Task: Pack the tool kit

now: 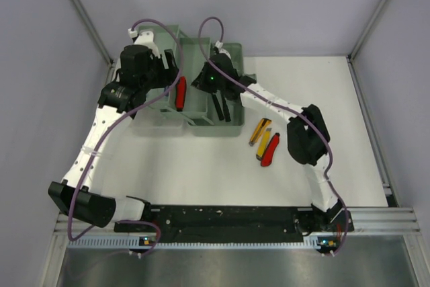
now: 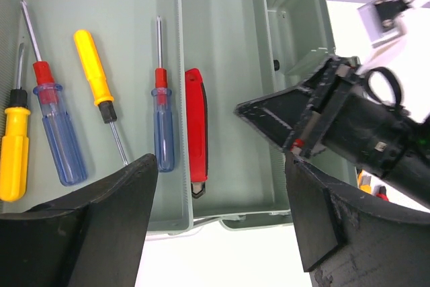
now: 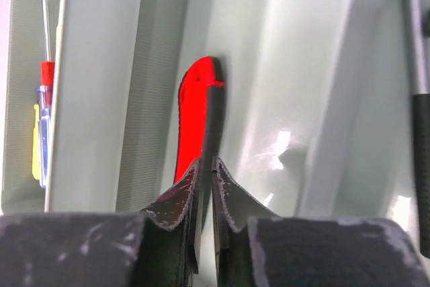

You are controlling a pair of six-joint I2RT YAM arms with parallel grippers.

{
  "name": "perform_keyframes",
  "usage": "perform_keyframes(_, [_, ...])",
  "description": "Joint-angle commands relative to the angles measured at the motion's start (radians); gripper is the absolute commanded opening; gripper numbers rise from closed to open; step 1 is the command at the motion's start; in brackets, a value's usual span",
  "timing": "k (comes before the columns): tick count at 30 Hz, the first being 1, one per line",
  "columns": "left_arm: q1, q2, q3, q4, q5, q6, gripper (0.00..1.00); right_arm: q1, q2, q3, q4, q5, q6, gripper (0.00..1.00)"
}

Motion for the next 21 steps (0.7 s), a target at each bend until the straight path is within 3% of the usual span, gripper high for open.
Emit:
perform_keyframes(1, [0.007, -0.009, 0.022, 0.021, 0.015, -0.005, 0.80, -0.011, -0.171, -0.014, -0.021, 0.123, -0.146, 0.02])
perform_keyframes(7, [0.007, -0.005, 0.022, 0.022, 0.033, -0.010, 0.80, -0.026, -0.317, -0.108, -0.073, 0.236, -0.226, 0.00])
perform_keyframes(12, [0.010, 0.005, 0.026, 0.028, 0.050, -0.016, 0.81, -0.090, -0.472, -0.333, -0.214, 0.361, -0.193, 0.01])
perform_keyframes(14, [0.010, 0.012, 0.035, 0.028, 0.058, -0.011, 0.81, -0.109, -0.549, -0.439, -0.250, 0.422, -0.196, 0.11])
perform_keyframes(17, [0.011, 0.028, 0.052, 0.030, 0.076, -0.007, 0.82, -0.130, -0.644, -0.594, -0.285, 0.505, -0.188, 0.38])
perform_keyframes(21, [0.011, 0.043, 0.066, 0.031, 0.111, -0.007, 0.84, -0.181, -0.727, -0.741, -0.366, 0.485, -0.133, 0.49])
